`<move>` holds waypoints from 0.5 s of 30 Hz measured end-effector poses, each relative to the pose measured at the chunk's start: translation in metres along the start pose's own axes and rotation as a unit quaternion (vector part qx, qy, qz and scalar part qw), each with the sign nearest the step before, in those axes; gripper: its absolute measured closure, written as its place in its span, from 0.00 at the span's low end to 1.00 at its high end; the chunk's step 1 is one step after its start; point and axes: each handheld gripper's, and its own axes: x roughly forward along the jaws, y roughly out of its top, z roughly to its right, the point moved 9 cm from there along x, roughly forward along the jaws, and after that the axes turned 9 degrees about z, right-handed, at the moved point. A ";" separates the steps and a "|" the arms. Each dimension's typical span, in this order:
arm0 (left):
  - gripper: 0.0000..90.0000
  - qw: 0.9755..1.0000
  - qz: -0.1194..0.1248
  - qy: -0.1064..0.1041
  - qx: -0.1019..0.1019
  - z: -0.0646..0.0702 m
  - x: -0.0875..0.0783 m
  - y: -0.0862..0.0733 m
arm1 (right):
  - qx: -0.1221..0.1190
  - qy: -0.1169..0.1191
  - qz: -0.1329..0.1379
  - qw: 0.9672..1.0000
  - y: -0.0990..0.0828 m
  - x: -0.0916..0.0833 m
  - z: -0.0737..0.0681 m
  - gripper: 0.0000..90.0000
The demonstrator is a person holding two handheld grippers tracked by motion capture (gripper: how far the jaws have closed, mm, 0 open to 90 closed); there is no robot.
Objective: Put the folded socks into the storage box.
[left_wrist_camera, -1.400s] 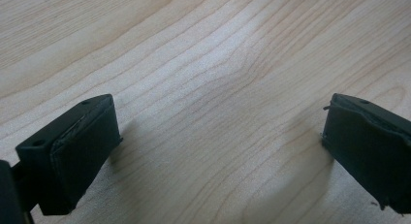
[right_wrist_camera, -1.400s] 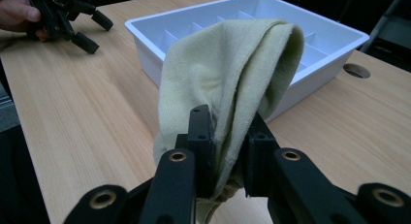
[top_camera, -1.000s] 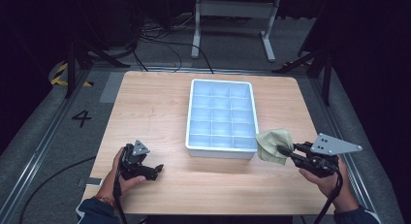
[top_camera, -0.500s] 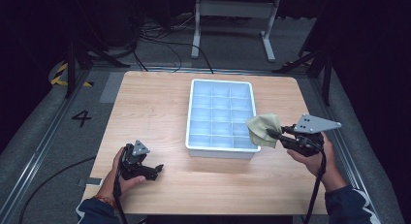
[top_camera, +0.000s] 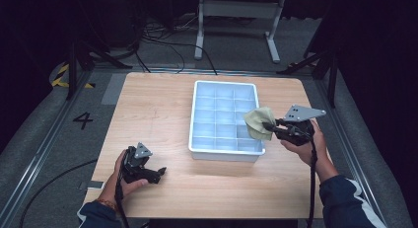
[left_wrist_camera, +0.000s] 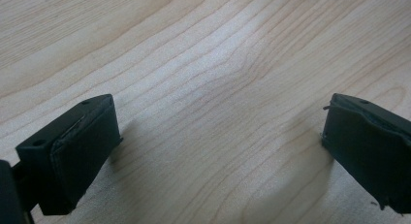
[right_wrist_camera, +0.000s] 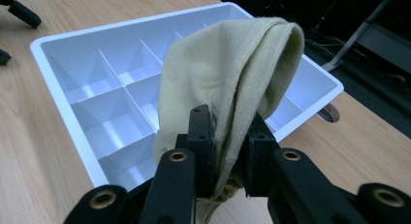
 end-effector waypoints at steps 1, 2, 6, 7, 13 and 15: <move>0.00 1.000 0.000 0.000 0.000 0.000 0.000 0.000 | -0.002 -0.002 -0.003 1.000 -0.001 0.002 0.001 0.87; 0.00 1.000 0.000 0.000 -0.001 0.000 0.000 0.000 | -0.001 -0.001 -0.009 1.000 -0.003 0.005 0.001 0.87; 0.00 1.000 0.001 0.001 0.002 -0.001 0.000 0.000 | -0.010 -0.004 -0.024 1.000 -0.006 0.014 0.004 0.87; 0.00 1.000 0.000 0.000 -0.001 0.000 0.000 0.000 | -0.011 -0.004 -0.027 1.000 -0.006 0.017 0.004 0.87; 0.00 1.000 0.001 0.000 0.003 -0.001 0.000 0.000 | -0.027 -0.002 -0.061 0.998 -0.012 0.033 0.004 0.87; 0.00 1.000 0.001 0.000 0.002 -0.001 0.000 0.000 | -0.031 0.000 -0.066 0.997 -0.013 0.036 0.004 0.87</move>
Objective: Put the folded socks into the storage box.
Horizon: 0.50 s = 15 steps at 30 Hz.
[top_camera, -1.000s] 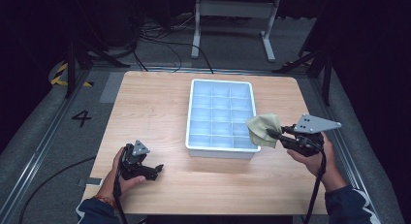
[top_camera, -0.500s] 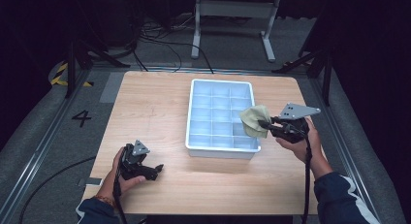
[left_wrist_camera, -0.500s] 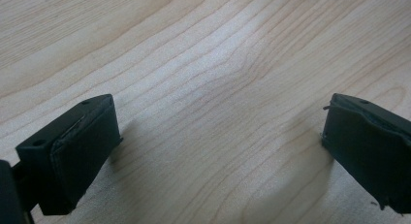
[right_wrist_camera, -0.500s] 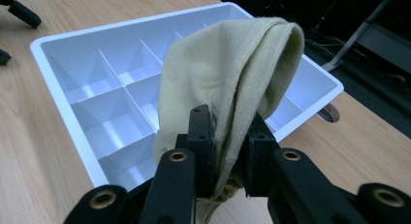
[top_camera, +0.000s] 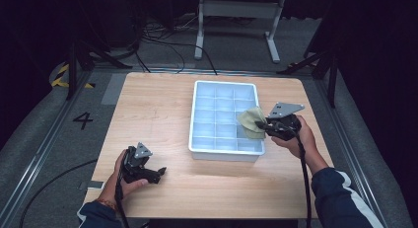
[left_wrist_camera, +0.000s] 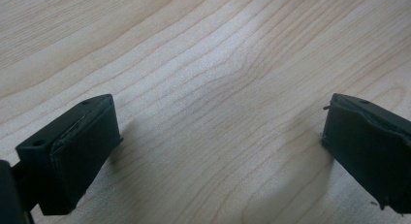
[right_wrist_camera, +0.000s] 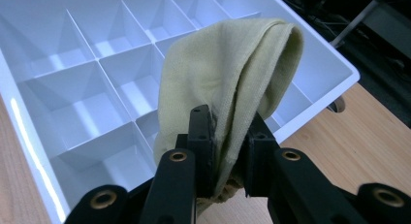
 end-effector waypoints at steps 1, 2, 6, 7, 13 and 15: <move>0.00 1.000 0.000 0.000 0.000 0.000 0.000 0.000 | -0.012 0.000 -0.015 1.000 -0.002 0.006 -0.002 0.87; 0.00 1.000 0.000 0.000 0.000 0.000 0.000 0.000 | -0.017 0.000 -0.020 1.000 -0.003 0.008 -0.002 0.87; 0.00 1.000 0.000 0.000 0.000 0.000 0.000 0.000 | -0.035 -0.001 -0.045 0.998 -0.009 0.018 -0.002 0.87; 0.00 1.000 0.000 0.000 0.000 0.000 0.000 0.000 | -0.038 -0.001 -0.050 0.998 -0.011 0.020 -0.003 0.87; 0.00 1.000 0.000 0.000 0.000 0.000 0.000 0.000 | -0.063 0.004 -0.080 0.995 -0.016 0.029 -0.002 0.87; 0.00 1.000 0.000 0.000 0.000 0.000 0.000 0.000 | -0.073 0.007 -0.092 0.993 -0.016 0.031 -0.003 0.87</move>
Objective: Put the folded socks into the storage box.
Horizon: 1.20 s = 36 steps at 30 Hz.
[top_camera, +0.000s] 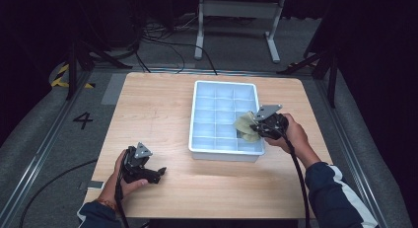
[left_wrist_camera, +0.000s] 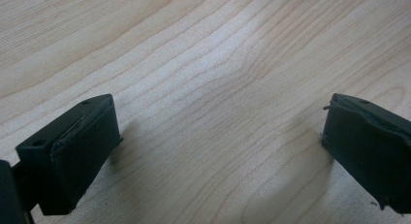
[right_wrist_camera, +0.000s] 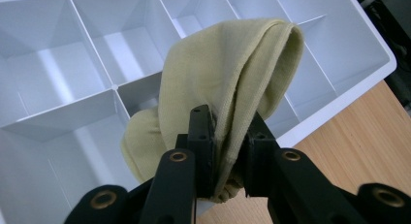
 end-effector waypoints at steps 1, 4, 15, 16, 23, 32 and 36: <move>0.00 1.000 0.000 0.000 0.000 0.000 0.000 0.000 | -0.006 0.003 -0.008 1.000 0.000 0.001 -0.001 0.87; 0.00 1.000 0.000 0.000 0.000 0.000 0.000 0.000 | -0.020 0.013 -0.018 1.000 0.002 0.002 -0.005 0.87; 0.00 1.000 0.000 0.000 0.000 0.000 0.000 0.000 | -0.048 0.047 -0.087 0.994 -0.004 0.018 -0.017 0.87; 0.00 1.000 0.000 0.000 0.000 0.000 0.000 0.000 | -0.041 0.050 -0.091 0.994 -0.004 0.019 -0.016 0.87; 0.00 1.000 0.000 0.000 0.000 0.000 0.000 0.000 | -0.019 0.076 -0.115 0.990 -0.006 0.027 -0.013 0.87; 0.00 1.000 0.000 -0.001 0.000 0.000 0.000 0.000 | -0.038 0.090 -0.175 0.980 -0.007 0.039 -0.014 0.87; 0.00 1.000 0.000 -0.001 0.001 0.000 0.000 0.000 | -0.051 0.090 -0.196 0.975 -0.007 0.044 -0.016 0.86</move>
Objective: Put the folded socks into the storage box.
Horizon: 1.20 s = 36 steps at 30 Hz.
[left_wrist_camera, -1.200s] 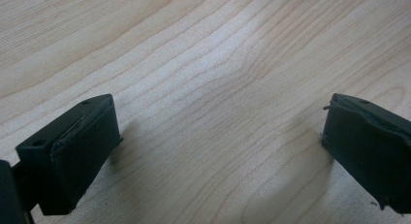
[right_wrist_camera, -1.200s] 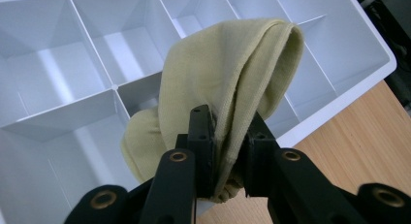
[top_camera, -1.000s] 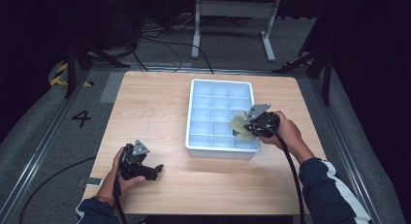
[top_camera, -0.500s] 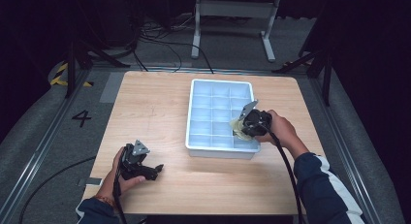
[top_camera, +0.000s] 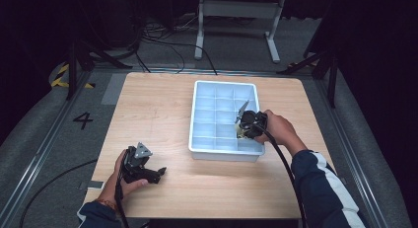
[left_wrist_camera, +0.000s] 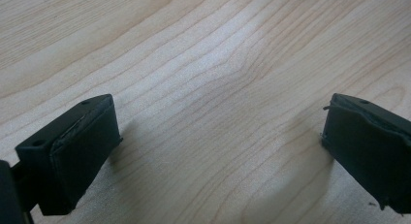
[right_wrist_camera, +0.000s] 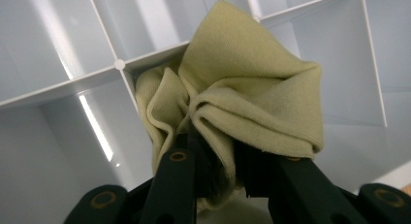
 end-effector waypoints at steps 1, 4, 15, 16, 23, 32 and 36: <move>0.00 1.000 0.000 0.000 0.000 0.000 0.000 0.000 | -0.002 -0.001 -0.006 1.000 0.001 0.001 -0.001 0.86; 0.00 1.000 0.000 0.000 0.000 0.000 0.000 0.000 | -0.003 0.003 -0.013 1.000 0.001 0.003 -0.001 0.86; 0.00 1.000 0.000 0.000 0.000 0.000 0.000 0.000 | -0.017 0.020 -0.057 0.998 -0.001 0.018 -0.006 0.87; 0.00 1.000 0.000 0.000 0.000 0.000 0.000 0.000 | -0.013 0.017 -0.059 0.998 -0.001 0.020 -0.006 0.86; 0.00 1.000 0.000 0.000 -0.001 0.000 0.000 0.000 | 0.001 0.026 -0.048 0.999 -0.001 0.019 -0.005 0.86; 0.00 1.000 0.000 0.001 0.001 0.000 0.000 0.000 | 0.030 0.037 -0.019 0.999 -0.004 0.015 -0.002 0.82; 0.00 1.000 0.000 0.001 0.001 0.000 0.000 0.000 | 0.044 0.042 -0.004 0.998 -0.007 0.011 -0.001 0.81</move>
